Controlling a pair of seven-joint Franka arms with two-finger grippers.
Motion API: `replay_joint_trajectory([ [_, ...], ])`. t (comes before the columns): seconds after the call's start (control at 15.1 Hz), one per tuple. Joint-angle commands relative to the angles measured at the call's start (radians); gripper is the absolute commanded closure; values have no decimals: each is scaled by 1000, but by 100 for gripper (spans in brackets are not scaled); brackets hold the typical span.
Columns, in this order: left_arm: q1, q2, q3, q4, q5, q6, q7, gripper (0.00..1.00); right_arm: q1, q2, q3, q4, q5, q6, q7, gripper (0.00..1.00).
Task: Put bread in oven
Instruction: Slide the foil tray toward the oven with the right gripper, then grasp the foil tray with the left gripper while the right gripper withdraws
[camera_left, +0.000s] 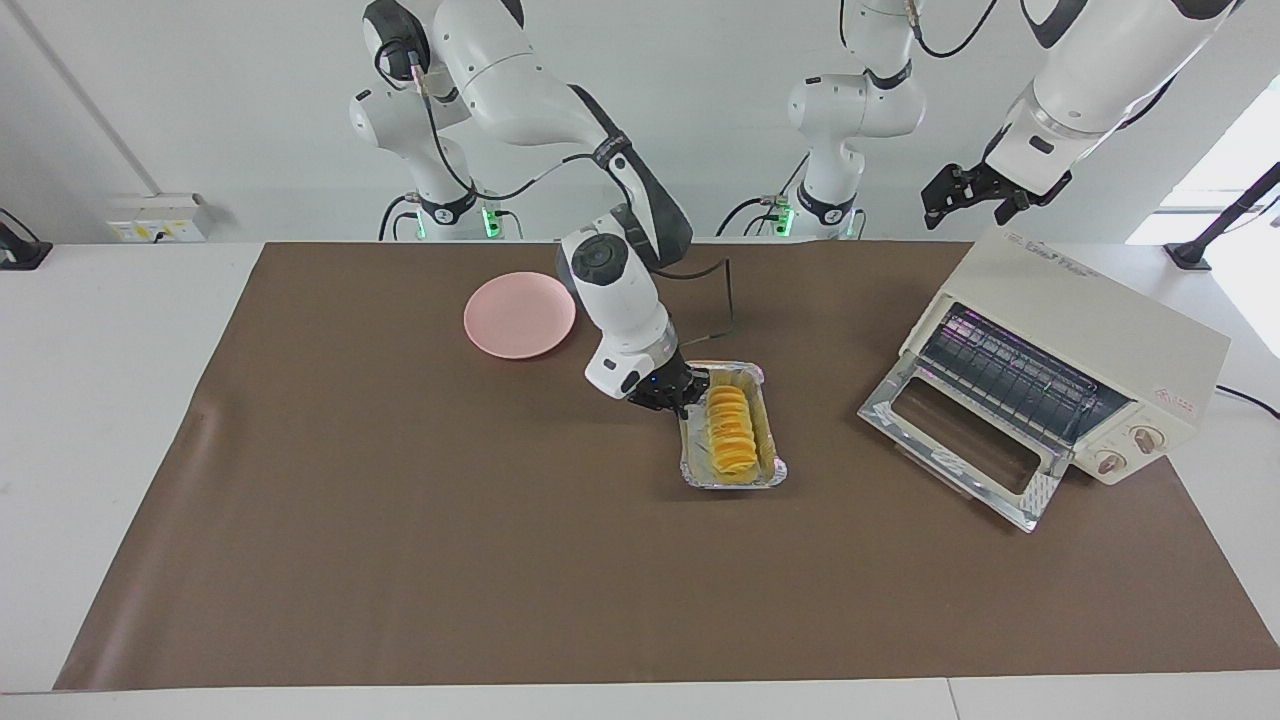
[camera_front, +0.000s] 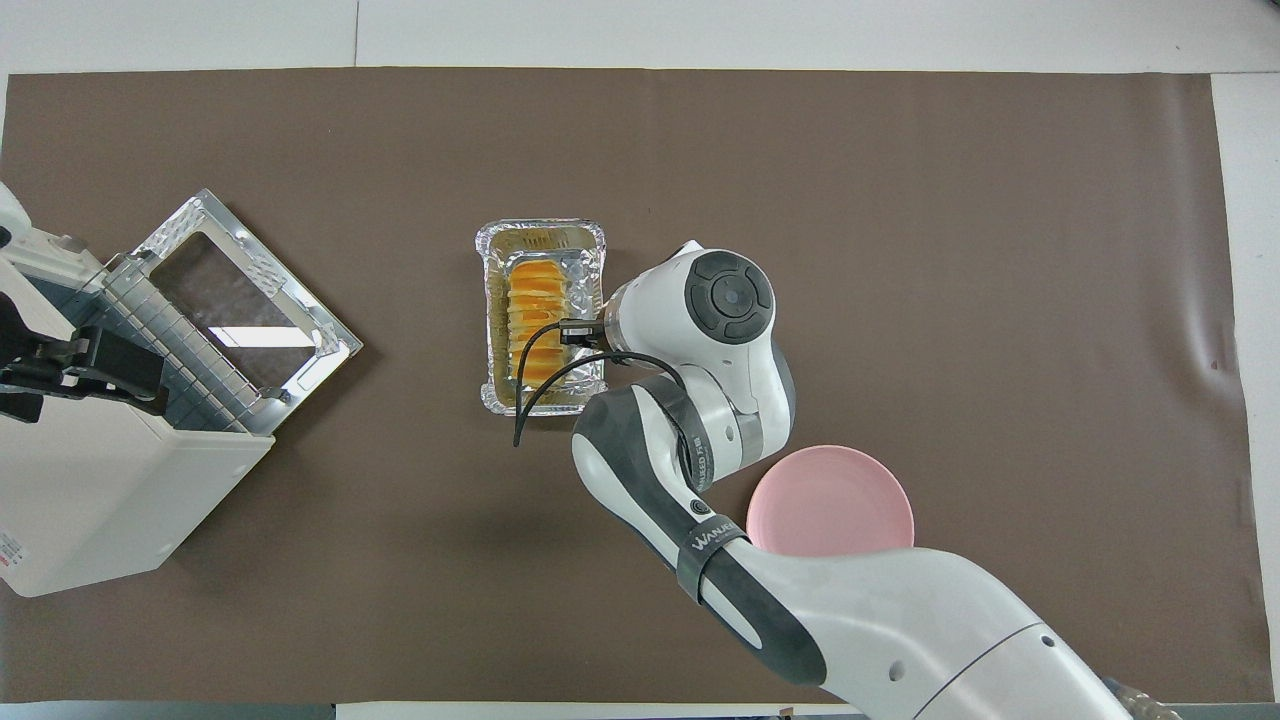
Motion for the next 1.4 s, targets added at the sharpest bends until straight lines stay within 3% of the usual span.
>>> replay_joint_trajectory([
  [0.0, 17, -29, -11, -30, -10, 31, -4, 0, -4, -2, 2, -26, 7, 32, -29, 100],
  [0.2, 13, -31, -14, -35, -10, 43, -5, 0, -2, 4, 2, -49, 7, 55, -30, 100],
  [0.27, 1, -31, -14, -35, -10, 50, -11, 0, -4, 4, 2, -51, 7, 47, -30, 74],
  [0.33, -2, -31, -17, -35, -10, 51, -16, 0, -4, 3, 2, -48, 7, 40, -30, 33],
  [0.4, -5, -28, -17, -33, -10, 68, -16, 0, -2, 0, 2, -45, 6, 34, -29, 0],
  [0.73, -29, 21, -23, -8, -42, 191, -14, 0, -16, -57, -6, 76, -63, -221, -29, 0],
  [1.0, -114, 225, -20, 193, -54, 149, -21, 0, -66, -156, -11, 92, -68, -347, -42, 0],
  [1.13, -141, 332, -20, 281, -61, 157, -30, 0, -91, -230, -18, 73, -156, -437, -47, 0],
  [1.33, -265, 382, -20, 254, -42, 300, -169, 0, -152, -316, -18, 64, -287, -610, -218, 0],
])
